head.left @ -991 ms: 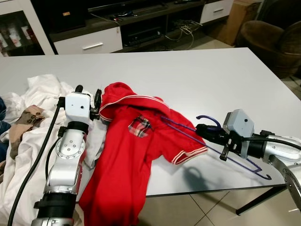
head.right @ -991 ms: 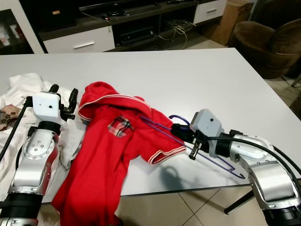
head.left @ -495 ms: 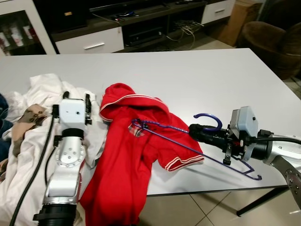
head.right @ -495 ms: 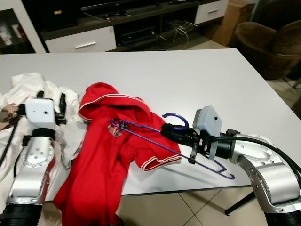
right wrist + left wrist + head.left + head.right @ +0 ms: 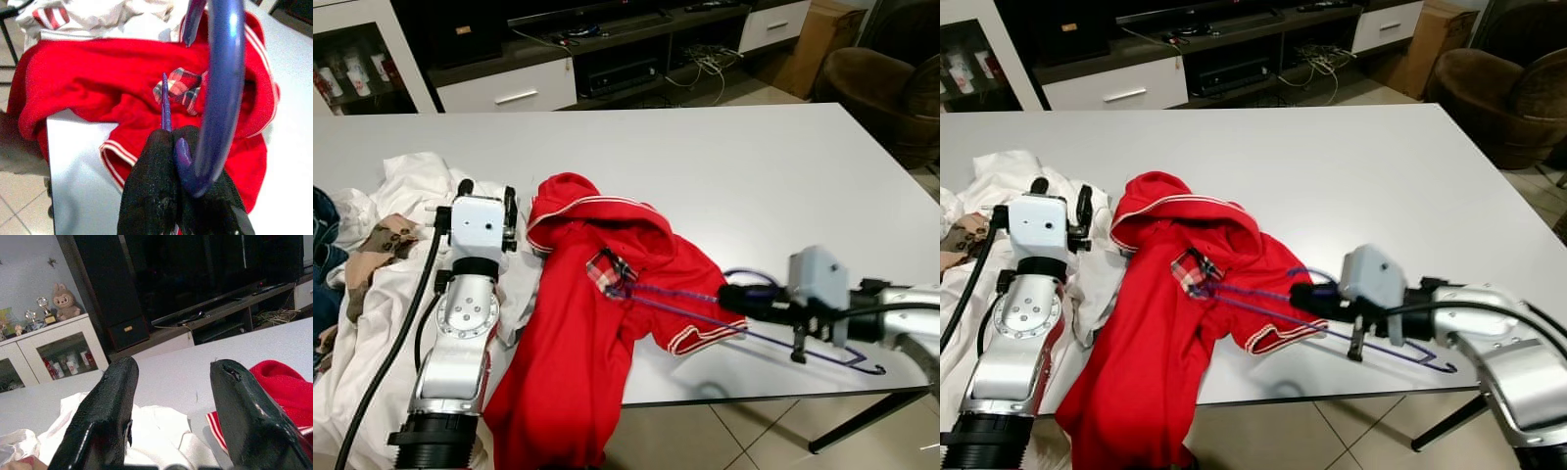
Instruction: Hang hanger
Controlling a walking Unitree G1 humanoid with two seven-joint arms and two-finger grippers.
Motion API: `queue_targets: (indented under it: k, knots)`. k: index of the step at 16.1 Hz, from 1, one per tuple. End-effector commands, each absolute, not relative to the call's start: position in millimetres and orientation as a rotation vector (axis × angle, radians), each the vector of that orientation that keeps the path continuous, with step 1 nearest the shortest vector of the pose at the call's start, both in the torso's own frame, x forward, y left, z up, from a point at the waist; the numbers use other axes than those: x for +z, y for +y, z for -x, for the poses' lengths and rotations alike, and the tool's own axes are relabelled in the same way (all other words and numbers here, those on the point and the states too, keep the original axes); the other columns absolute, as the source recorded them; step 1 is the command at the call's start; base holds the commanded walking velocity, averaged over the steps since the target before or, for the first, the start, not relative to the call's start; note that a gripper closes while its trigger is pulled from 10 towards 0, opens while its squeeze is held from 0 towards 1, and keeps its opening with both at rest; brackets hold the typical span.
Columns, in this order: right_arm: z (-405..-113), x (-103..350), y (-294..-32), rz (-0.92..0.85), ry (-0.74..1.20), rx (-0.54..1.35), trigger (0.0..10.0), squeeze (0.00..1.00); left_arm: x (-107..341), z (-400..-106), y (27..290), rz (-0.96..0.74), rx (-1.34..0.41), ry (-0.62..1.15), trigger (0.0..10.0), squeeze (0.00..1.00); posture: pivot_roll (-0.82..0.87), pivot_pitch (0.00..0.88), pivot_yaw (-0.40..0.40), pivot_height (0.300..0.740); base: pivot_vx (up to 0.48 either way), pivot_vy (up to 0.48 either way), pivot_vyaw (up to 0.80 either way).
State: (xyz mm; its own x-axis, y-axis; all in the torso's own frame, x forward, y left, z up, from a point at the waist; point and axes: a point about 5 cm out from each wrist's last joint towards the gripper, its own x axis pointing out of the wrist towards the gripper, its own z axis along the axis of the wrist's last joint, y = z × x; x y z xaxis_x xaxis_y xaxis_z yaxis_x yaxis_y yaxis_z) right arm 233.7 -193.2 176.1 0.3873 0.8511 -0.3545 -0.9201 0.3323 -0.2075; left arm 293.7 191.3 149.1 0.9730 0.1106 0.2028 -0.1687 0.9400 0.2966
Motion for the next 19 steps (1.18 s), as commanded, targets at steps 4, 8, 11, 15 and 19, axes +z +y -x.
queue_targets:
  k: [4,8,11,15,19]
  knots:
    - [-259,195,-191,0.337,0.019,0.979,10.0,0.0,137,-286,187,-0.263,0.144,-0.12,10.0,0.0,0.04,0.007,0.041,0.74,0.0,0.0,0.0]
    - [-265,197,-190,0.31,-0.013,0.93,10.0,0.0,134,-281,190,-0.327,0.189,-0.091,10.0,0.0,0.04,0.008,0.041,0.74,0.0,0.0,0.0]
    - [-265,197,-190,0.31,-0.013,0.93,10.0,0.0,134,-281,190,-0.327,0.189,-0.091,10.0,0.0,0.04,0.008,0.041,0.74,0.0,0.0,0.0]
    - [-265,197,-190,0.31,-0.013,0.93,10.0,0.0,134,-281,190,-0.327,0.189,-0.091,10.0,0.0,0.04,0.008,0.041,0.74,0.0,0.0,0.0]
    - [-265,197,-190,0.31,-0.013,0.93,10.0,0.0,134,-281,190,-0.327,0.189,-0.091,10.0,0.0,0.04,0.008,0.041,0.74,0.0,0.0,0.0]
